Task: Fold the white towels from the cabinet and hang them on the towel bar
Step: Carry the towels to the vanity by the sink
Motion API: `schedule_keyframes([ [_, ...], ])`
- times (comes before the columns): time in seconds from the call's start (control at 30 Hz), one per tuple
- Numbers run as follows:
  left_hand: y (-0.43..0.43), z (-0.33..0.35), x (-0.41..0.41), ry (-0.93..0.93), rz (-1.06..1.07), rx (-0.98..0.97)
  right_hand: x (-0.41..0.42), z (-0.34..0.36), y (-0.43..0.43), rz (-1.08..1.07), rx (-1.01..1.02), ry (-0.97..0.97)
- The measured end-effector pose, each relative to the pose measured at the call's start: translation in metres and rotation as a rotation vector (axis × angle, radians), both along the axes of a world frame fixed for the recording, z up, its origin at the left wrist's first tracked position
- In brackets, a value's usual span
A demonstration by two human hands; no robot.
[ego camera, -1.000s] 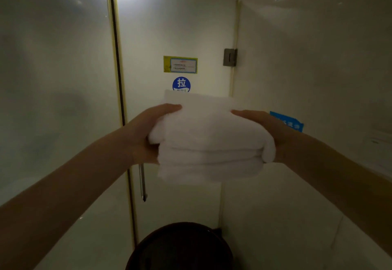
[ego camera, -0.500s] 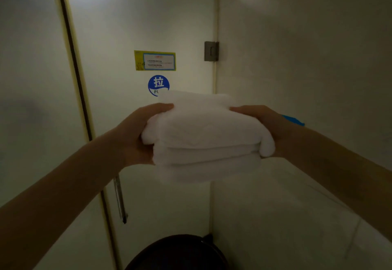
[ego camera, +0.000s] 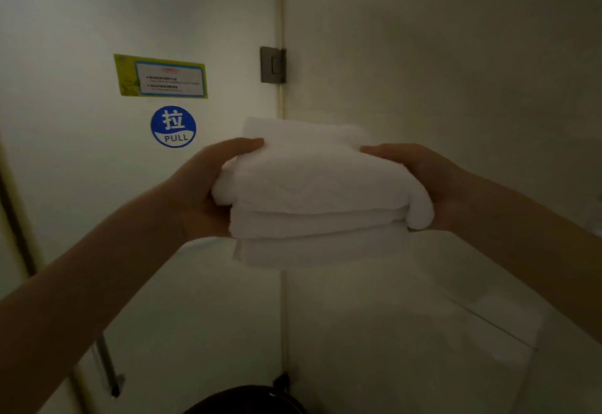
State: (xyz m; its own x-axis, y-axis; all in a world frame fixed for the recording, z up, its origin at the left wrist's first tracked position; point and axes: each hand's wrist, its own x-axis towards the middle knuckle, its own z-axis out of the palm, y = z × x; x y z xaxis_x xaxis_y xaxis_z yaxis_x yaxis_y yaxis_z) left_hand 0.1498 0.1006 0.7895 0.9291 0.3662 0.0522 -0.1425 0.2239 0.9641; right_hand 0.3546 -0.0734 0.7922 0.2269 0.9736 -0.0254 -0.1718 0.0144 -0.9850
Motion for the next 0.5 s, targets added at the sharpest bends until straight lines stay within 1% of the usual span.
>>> schedule_keyframes([
  [0.27, 0.016, 0.007, 0.071, -0.028, -0.285, 0.007, 0.014, 0.015, -0.029, -0.285, 0.037, -0.053],
  [0.4, 0.015, 0.009, 0.099, -0.072, -0.454, 0.041, 0.007, 0.018, -0.05, -0.429, 0.058, -0.051],
  [0.5, 0.013, 0.009, 0.118, -0.058, -0.605, 0.044, -0.006, 0.017, -0.066, -0.552, 0.061, -0.057],
])
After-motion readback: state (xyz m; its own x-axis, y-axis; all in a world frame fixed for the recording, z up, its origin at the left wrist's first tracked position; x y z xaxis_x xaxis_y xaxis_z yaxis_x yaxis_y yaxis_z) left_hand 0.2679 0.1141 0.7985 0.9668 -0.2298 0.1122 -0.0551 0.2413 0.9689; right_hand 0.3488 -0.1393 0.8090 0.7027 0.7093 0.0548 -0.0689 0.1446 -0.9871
